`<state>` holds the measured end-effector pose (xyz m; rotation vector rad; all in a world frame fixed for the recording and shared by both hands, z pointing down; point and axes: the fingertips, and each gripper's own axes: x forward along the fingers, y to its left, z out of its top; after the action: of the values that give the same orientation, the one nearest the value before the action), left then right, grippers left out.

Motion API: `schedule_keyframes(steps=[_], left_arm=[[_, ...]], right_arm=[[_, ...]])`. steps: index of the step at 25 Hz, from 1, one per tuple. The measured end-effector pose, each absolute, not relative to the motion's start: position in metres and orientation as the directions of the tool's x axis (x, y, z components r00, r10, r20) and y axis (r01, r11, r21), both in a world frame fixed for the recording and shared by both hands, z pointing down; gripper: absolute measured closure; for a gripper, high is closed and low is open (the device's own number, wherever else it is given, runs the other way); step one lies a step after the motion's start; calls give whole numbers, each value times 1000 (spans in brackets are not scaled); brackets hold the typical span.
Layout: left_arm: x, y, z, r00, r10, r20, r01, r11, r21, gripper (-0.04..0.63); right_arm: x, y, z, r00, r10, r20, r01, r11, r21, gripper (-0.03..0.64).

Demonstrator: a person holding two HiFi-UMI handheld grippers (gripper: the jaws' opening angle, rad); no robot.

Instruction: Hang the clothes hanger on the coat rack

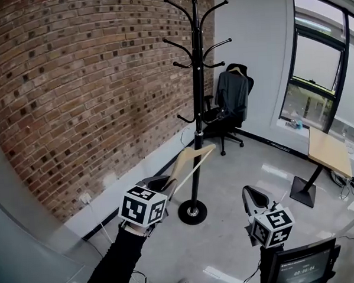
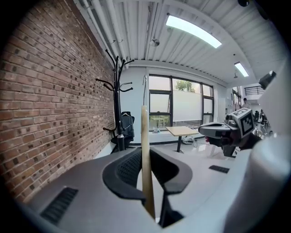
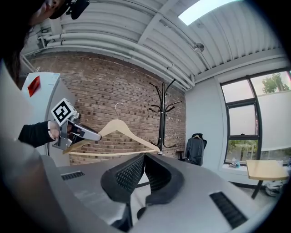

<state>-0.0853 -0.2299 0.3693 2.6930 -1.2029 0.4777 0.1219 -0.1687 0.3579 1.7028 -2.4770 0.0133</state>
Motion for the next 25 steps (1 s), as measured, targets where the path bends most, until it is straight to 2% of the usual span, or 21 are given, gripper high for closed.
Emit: schedule_keyframes(steps=[14, 21, 25], left_arm=[[-78, -328, 340, 687, -650, 325, -683, -730, -16, 538], [-62, -359, 329, 697, -638, 327, -667, -745, -32, 538], [-56, -381, 326, 697, -645, 313, -672, -740, -26, 538]], right_arm=[[119, -254, 344, -282, -955, 92, -956, 288, 54, 607], [129, -278, 343, -279, -956, 91, -957, 285, 63, 607], [126, -301, 351, -320, -943, 96, -944, 326, 56, 607]])
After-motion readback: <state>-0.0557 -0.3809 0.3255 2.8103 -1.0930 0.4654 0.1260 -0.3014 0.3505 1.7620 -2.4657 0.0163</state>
